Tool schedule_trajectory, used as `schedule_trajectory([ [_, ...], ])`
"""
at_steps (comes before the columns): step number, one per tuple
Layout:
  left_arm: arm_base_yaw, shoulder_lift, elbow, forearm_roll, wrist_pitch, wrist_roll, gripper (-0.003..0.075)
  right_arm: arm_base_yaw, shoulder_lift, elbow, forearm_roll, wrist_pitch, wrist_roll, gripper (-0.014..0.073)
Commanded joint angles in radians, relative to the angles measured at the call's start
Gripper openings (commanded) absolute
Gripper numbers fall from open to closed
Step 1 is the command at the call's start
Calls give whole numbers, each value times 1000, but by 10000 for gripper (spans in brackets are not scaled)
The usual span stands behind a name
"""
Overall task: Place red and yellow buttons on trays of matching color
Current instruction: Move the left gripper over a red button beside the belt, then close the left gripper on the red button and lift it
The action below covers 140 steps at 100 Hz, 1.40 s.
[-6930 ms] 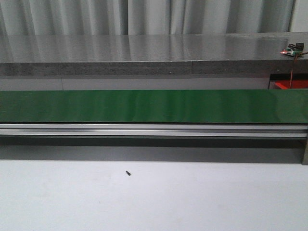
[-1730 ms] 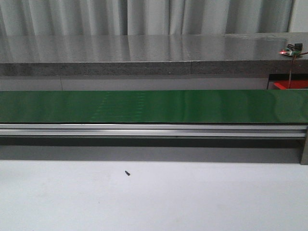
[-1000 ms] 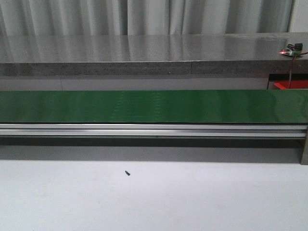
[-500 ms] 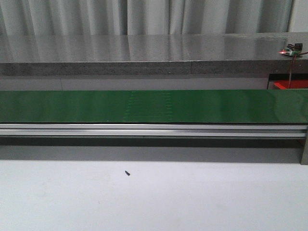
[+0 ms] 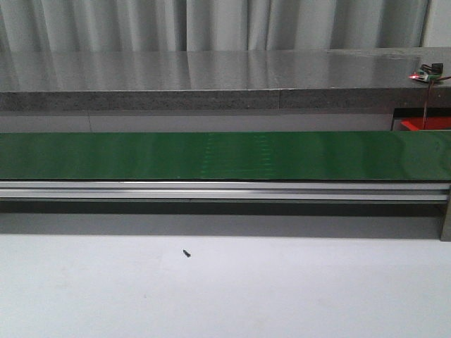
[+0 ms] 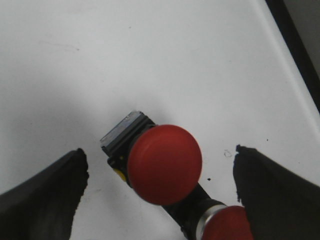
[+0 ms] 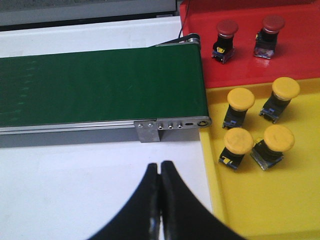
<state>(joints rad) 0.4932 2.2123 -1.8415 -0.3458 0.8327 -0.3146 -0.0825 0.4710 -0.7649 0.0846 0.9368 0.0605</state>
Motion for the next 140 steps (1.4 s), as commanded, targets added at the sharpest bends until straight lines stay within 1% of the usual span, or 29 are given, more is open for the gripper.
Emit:
schedule_trajectory([
  [1, 3, -60, -33, -19, -66, -16, 582, -1, 5, -21, 2, -66, -15, -19],
  [16, 3, -60, -33, -19, -84, -16, 536, -1, 5, -21, 2, -66, -15, -19],
  [33, 3, -37, -33, -27, -55, -16, 535, -1, 5, -21, 2, -66, -15, -19],
  [59, 3, -26, -37, -27, -66, -16, 531, -1, 5, -21, 2, -66, -15, -19],
  [66, 3, -26, -37, -27, -68, -16, 495, -1, 5, -21, 2, -66, -15, -19],
  [83, 3, -26, -37, -27, -74, -16, 357, -1, 5, -21, 2, -66, -15, -19],
  [92, 3, -26, -37, -28, -89, -16, 311, -1, 5, -21, 2, -66, -15, -19],
  [114, 3, -26, -37, -32, -95, -16, 261, -1, 5, -21, 2, -66, -15, -19],
  [140, 3, -82, -39, -18, -83, -6, 259, -1, 5, -21, 2, -66, -15, -19],
])
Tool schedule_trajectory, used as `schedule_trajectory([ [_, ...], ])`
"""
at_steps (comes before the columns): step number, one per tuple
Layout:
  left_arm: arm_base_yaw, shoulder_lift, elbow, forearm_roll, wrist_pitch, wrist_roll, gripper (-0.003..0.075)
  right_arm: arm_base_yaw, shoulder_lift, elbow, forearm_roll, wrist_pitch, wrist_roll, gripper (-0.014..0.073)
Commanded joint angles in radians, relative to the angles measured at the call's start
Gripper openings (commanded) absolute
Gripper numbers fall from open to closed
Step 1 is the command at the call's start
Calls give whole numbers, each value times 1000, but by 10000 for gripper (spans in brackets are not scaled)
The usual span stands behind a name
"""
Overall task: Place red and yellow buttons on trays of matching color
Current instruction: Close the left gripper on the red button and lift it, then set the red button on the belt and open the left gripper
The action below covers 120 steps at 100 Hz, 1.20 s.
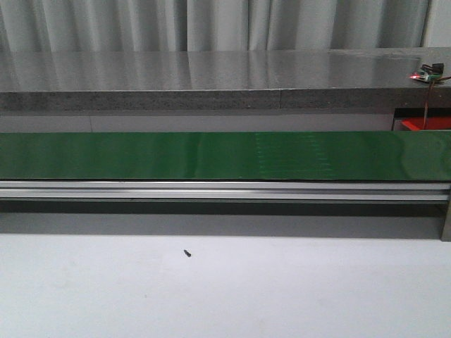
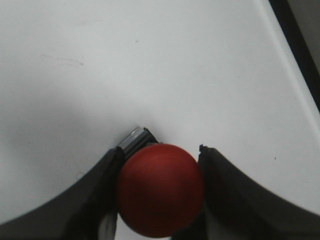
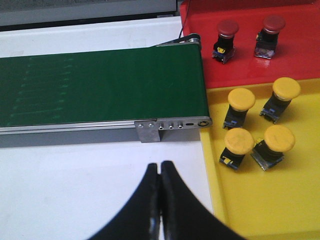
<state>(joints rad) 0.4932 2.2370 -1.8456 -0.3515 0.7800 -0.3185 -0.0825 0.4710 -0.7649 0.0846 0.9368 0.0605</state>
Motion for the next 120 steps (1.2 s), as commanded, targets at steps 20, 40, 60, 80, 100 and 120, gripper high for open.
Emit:
schedule_trajectory([
  [20, 3, -199, -35, 78, 26, 60, 259, -1, 5, -21, 2, -66, -15, -19],
  [40, 3, -288, -35, 117, 111, 143, 259, -1, 5, -21, 2, -66, -15, -19],
  [60, -1, -372, -25, 106, 165, 156, 259, -1, 5, -21, 2, -66, -15, -19],
  [80, -20, -451, 65, 19, 151, 231, 259, -1, 5, -21, 2, -66, -15, -19],
  [100, -85, -506, 153, 19, 143, 250, 259, -1, 5, -21, 2, -66, -15, -19],
  [120, -190, -507, 198, 120, 134, 264, 259, -1, 5, -21, 2, -66, -15, -19],
])
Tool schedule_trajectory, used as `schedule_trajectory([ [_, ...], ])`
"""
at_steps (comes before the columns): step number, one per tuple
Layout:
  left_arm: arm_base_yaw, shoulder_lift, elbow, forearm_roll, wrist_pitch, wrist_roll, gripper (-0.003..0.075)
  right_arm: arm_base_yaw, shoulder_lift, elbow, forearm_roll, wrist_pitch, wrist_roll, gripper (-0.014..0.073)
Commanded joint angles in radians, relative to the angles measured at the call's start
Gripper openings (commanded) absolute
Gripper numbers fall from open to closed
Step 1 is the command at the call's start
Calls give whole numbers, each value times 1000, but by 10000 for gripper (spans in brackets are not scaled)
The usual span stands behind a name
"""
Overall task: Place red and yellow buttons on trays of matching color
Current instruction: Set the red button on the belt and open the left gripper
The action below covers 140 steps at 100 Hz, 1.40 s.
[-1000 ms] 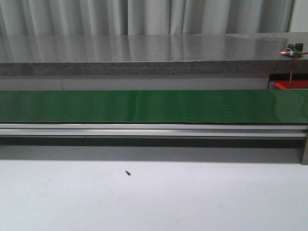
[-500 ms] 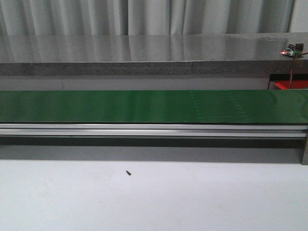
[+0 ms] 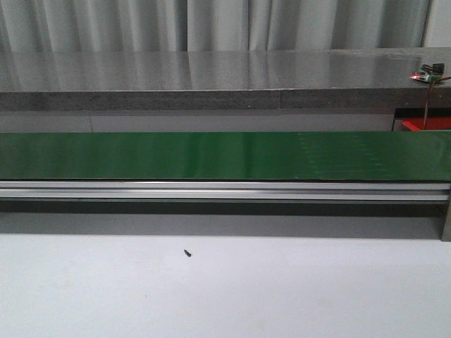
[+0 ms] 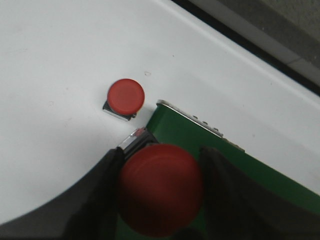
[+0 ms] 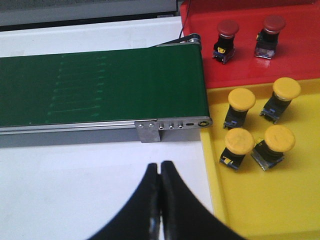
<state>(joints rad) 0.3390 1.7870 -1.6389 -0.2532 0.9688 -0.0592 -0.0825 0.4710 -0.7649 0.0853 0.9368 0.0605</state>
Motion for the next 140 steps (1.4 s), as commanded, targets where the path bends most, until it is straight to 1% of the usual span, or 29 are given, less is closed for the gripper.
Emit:
schedule_trajectory([
  [1, -42, -57, -8, 24, -57, 5, 259, -1, 5, -21, 1, -66, -15, -19],
  [26, -114, -34, 12, 29, -59, 24, 259, -1, 5, -21, 1, -66, -15, -19],
  [44, -126, 16, 12, 3, -49, 24, 259, -1, 5, -21, 1, -66, -15, -19],
  [65, -126, 45, 12, -35, -84, 24, 270, -1, 5, -21, 1, -66, -15, -19],
  [72, -126, 46, 12, -35, -84, 26, 306, -1, 5, -21, 1, -66, -15, -19],
  [79, -126, 46, 12, -35, -89, 33, 386, -1, 5, -21, 1, -66, -15, -19],
  [87, -126, 46, 12, -35, -91, 45, 500, -1, 5, -21, 1, -66, -15, -19],
  [92, -126, 46, 12, -35, -89, 45, 541, -1, 5, -21, 1, -66, -15, -19],
  [122, -126, 0, 6, -43, -101, 48, 547, -1, 5, -21, 1, -66, -15, -19],
  [140, -89, -34, 6, -42, -104, 35, 547, -1, 5, -21, 1, -66, -15, -19],
])
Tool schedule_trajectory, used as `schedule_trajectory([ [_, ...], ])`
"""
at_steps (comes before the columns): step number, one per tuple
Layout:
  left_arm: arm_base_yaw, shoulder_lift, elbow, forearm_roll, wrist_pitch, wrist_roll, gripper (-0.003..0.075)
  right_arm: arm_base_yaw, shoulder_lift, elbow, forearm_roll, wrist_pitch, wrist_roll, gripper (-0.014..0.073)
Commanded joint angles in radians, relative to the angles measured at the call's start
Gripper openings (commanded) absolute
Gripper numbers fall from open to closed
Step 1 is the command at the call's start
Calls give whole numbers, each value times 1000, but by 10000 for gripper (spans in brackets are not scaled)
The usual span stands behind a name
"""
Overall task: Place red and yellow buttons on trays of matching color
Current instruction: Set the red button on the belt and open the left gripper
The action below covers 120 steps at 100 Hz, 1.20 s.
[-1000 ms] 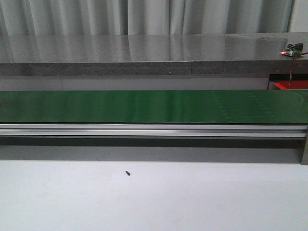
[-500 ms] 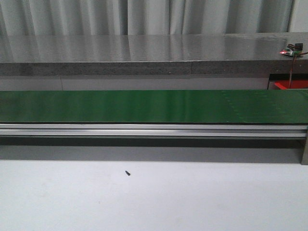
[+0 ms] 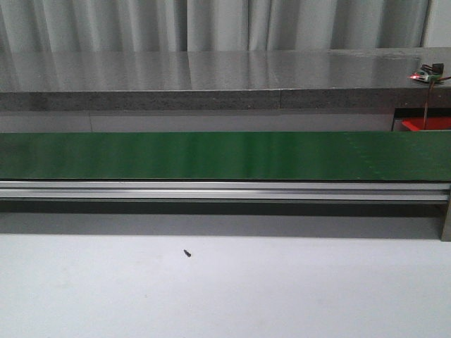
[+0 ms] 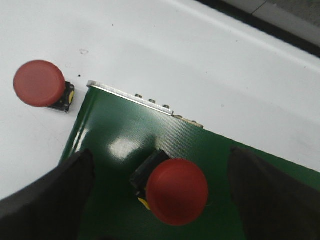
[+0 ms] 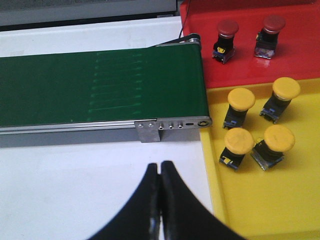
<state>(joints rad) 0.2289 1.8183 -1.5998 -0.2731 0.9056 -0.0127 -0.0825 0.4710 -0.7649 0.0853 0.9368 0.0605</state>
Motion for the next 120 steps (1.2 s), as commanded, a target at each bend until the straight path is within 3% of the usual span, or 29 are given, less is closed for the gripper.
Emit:
schedule_trajectory([
  [1, 27, -66, -33, -22, -39, -19, 547, -1, 5, -21, 1, -66, -15, -19],
  [31, 117, -36, -33, -22, -57, -85, 547, -1, 5, -21, 1, -66, -15, -19],
  [89, 132, 138, -33, -31, -169, -163, 546, -1, 5, -21, 1, -65, -15, -19],
  [120, 132, 182, -33, -56, -310, -163, 546, -1, 5, -21, 1, -65, -15, -19],
])
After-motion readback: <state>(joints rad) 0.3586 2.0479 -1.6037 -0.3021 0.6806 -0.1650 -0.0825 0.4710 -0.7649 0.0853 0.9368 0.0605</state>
